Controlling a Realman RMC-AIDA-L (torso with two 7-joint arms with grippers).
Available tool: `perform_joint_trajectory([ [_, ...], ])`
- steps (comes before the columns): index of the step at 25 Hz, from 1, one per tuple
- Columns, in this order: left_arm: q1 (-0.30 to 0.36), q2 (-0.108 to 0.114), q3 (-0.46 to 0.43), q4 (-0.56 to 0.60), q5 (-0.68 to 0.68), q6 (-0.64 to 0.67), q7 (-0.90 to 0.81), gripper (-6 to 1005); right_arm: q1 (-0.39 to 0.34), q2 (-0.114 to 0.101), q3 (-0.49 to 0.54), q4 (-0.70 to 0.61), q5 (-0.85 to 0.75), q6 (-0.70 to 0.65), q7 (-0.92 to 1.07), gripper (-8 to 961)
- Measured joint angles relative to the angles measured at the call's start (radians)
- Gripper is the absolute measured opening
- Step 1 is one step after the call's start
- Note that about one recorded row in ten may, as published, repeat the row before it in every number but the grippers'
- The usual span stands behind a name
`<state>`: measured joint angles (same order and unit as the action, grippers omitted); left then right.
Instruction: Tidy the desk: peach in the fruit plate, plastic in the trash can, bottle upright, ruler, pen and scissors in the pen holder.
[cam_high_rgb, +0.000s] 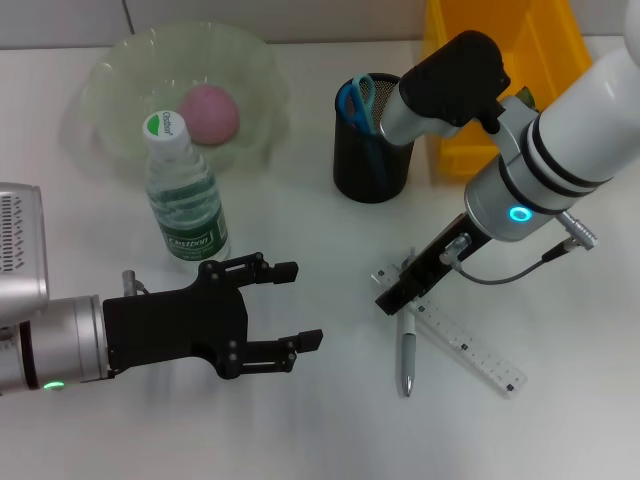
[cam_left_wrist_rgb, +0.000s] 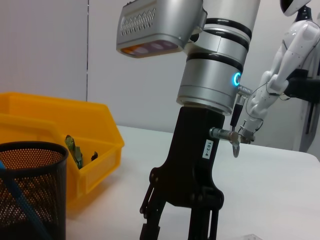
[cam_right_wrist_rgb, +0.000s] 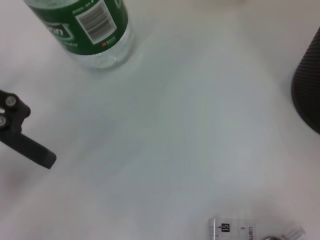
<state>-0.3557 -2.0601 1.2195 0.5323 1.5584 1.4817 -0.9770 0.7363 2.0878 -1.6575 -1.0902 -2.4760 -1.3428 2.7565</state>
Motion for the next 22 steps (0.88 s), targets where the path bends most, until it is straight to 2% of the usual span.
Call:
perform_joint_trajectory([
  [10, 0.0, -0.002, 0.0, 0.0, 0.0, 0.0, 0.001, 805, 0.008, 0.002, -0.02, 0.004, 0.0, 0.007, 0.015, 697],
  [17, 0.0, -0.002, 0.0, 0.0, 0.0, 0.0, 0.002, 805, 0.049, 0.002, -0.021, 0.079, -0.001, 0.01, 0.025, 678],
  [22, 0.0, -0.002, 0.0, 0.0, 0.0, 0.0, 0.003, 805, 0.052, 0.001, -0.029, 0.079, 0.0, 0.01, 0.028, 615],
])
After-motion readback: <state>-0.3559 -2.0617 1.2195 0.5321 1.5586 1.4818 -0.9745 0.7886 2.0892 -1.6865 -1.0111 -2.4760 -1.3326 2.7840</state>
